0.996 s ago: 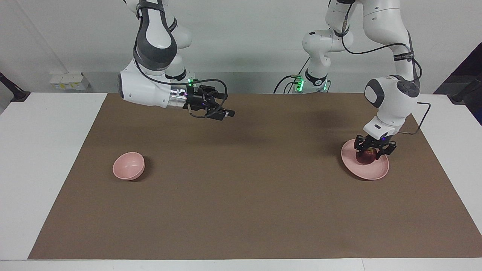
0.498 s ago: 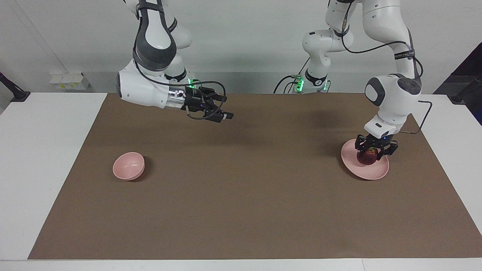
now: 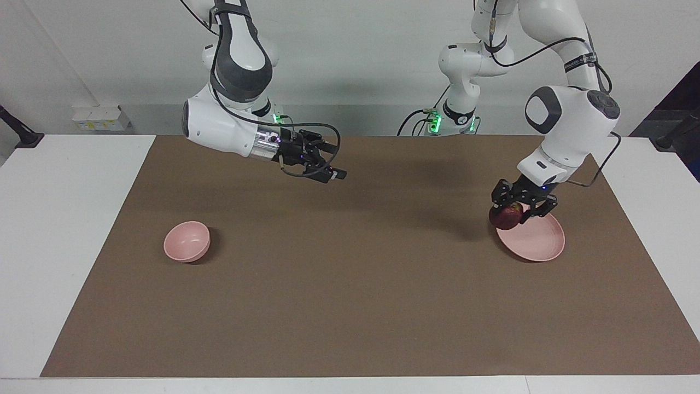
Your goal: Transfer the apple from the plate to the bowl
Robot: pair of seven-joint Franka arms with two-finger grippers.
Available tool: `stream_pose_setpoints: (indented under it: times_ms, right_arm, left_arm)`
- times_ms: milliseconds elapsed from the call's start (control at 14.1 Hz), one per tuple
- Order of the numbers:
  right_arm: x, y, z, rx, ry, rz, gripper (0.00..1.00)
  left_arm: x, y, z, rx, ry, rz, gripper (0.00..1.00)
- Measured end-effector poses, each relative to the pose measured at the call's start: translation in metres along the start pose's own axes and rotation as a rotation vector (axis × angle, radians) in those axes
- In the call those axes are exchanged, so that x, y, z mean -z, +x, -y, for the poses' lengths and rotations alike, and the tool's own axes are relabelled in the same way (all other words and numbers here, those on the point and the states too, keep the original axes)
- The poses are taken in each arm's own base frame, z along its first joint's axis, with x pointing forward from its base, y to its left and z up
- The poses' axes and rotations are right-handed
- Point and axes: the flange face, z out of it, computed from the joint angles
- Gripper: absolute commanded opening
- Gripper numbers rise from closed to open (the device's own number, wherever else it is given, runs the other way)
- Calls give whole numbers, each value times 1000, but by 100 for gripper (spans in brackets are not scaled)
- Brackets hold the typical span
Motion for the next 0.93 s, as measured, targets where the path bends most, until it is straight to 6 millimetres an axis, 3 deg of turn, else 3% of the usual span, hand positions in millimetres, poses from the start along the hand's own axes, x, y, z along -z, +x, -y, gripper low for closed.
stream_pose_setpoints:
  times_ms: [712, 925]
  right_arm:
    - [-5, 2, -2, -5, 0, -6, 100]
    - [-10, 11, -4, -19, 25, -31, 100]
  left_arm:
    - [-22, 14, -153, 243, -376, -12, 0]
    - [-23, 14, -182, 282, -458, -24, 0]
